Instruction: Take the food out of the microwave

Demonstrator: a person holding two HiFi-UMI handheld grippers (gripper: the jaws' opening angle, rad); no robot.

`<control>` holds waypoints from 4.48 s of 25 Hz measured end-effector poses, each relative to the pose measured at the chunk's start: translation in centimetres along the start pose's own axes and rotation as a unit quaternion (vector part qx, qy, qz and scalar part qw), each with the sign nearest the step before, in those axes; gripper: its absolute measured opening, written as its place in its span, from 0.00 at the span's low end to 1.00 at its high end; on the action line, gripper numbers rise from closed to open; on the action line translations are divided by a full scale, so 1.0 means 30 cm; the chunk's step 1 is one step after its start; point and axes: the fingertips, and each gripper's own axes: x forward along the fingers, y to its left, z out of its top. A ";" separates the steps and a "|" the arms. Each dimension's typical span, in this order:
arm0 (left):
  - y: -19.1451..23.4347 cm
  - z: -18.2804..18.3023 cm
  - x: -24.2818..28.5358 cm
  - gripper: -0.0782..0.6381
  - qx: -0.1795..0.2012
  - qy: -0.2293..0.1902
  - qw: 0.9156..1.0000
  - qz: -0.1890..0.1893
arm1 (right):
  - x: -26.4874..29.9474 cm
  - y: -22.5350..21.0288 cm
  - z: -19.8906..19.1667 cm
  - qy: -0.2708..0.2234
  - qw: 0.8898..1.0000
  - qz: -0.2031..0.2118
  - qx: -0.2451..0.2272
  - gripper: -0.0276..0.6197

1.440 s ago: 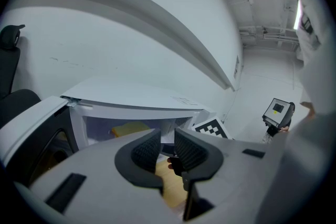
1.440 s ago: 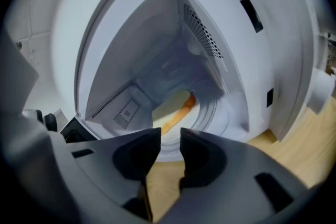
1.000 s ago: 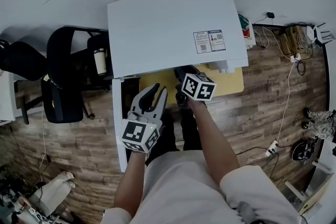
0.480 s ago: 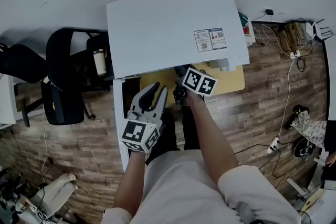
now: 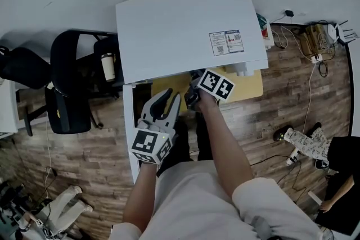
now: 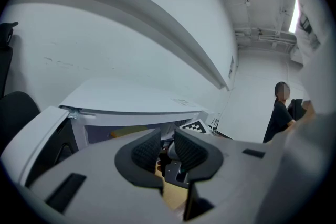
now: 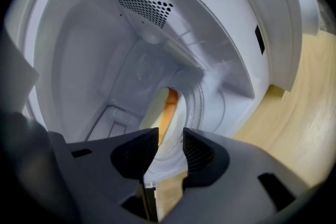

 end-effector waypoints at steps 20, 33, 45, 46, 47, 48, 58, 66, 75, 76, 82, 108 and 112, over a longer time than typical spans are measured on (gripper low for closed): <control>0.000 0.004 -0.010 0.22 -0.001 -0.002 1.000 0.003 | 0.012 -0.040 0.006 -0.010 0.995 -0.039 0.088 0.12; 0.000 0.007 -0.013 0.22 0.000 -0.001 1.000 0.004 | 0.008 -0.056 0.008 -0.014 0.994 -0.036 0.099 0.06; -0.017 0.002 -0.005 0.22 0.000 -0.003 1.000 0.008 | -0.038 -0.069 0.004 -0.015 0.994 -0.017 0.103 0.05; -0.021 0.001 -0.003 0.22 0.000 -0.003 1.000 0.008 | -0.043 -0.070 0.004 -0.015 0.994 -0.016 0.103 0.05; -0.025 0.000 0.000 0.22 0.001 -0.003 1.000 0.007 | -0.048 -0.072 0.004 -0.015 0.994 -0.015 0.104 0.05; -0.030 0.000 0.002 0.22 0.001 -0.003 1.000 0.007 | -0.053 -0.073 0.004 -0.014 0.994 -0.015 0.104 0.05; -0.079 -0.003 0.022 0.22 0.000 -0.008 1.000 0.009 | -0.103 -0.102 -0.007 -0.001 0.995 -0.011 0.095 0.05; -0.126 -0.005 0.036 0.22 -0.001 -0.014 1.000 0.012 | -0.141 -0.136 -0.008 0.006 0.995 -0.010 0.095 0.05; -0.153 -0.015 0.023 0.22 -0.002 -0.019 0.999 0.026 | -0.152 -0.144 -0.016 0.018 0.994 0.005 0.108 0.05; -0.155 -0.015 0.023 0.22 -0.002 -0.019 0.999 0.027 | -0.152 -0.143 -0.015 0.019 0.994 0.007 0.110 0.05; -0.167 -0.021 0.018 0.22 -0.003 -0.020 0.999 0.038 | -0.147 -0.125 -0.021 0.030 0.994 0.026 0.106 0.11; -0.177 -0.077 0.013 0.22 -0.017 -0.015 0.995 0.098 | -0.105 -0.095 -0.040 0.046 0.984 0.099 0.144 0.06; -0.181 -0.085 0.000 0.22 -0.020 -0.020 0.994 0.108 | -0.114 -0.091 -0.037 0.049 0.982 0.120 0.136 0.06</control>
